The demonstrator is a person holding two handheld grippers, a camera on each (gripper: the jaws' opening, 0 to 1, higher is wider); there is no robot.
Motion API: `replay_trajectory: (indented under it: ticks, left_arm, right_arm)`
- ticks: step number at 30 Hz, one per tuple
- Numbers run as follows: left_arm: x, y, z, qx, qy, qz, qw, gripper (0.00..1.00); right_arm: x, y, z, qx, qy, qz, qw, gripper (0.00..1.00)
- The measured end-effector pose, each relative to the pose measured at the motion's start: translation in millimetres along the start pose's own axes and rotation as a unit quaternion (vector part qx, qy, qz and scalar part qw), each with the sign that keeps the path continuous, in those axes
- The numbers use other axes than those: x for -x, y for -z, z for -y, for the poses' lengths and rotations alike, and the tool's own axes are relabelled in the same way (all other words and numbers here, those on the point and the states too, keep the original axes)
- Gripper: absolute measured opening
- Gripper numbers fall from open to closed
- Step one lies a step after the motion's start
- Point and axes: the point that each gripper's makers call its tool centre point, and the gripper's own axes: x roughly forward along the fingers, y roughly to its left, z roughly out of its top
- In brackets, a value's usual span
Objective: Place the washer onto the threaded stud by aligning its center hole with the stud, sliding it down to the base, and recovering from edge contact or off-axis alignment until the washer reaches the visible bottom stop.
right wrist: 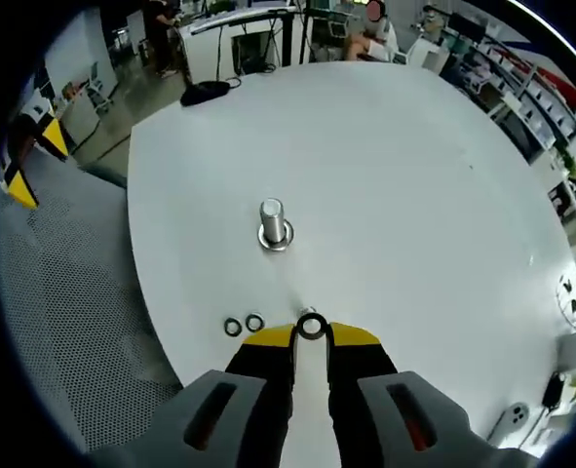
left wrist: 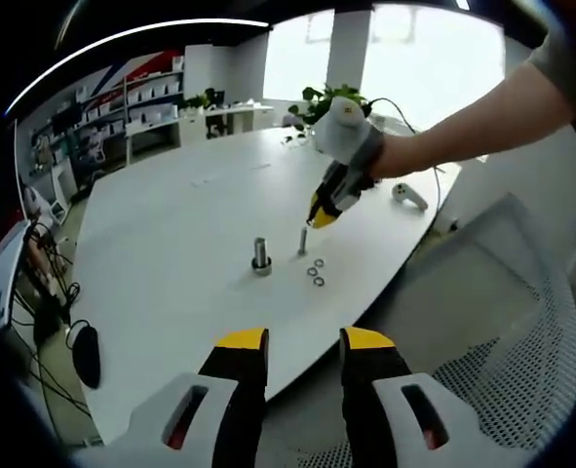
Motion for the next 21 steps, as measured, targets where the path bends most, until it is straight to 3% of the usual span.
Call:
replay_trajectory:
  ticks: [21]
  left_arm:
    - [0,-0.2,0.0,0.000,0.000,0.001,1.0000,0.27]
  right_arm:
    - [-21,3.1,-1,0.024,-0.009,-0.035,0.9991,0.13]
